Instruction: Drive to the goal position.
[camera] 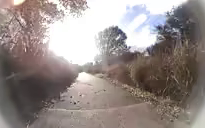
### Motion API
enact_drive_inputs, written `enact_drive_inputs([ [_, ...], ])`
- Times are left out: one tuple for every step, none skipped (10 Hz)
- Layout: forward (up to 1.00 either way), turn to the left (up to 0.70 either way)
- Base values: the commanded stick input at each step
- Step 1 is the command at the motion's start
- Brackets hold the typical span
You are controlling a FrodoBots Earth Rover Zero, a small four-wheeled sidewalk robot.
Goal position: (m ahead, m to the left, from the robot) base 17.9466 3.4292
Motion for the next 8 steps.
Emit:
enact_drive_inputs([
  [0.5, 0.03],
  [0.5, 0.03],
  [0.5, 0.03],
  [0.5, 0.03],
  [0.5, 0.03],
  [0.5, 0.03],
  [0.5, 0.03],
  [0.5, 0.03],
])
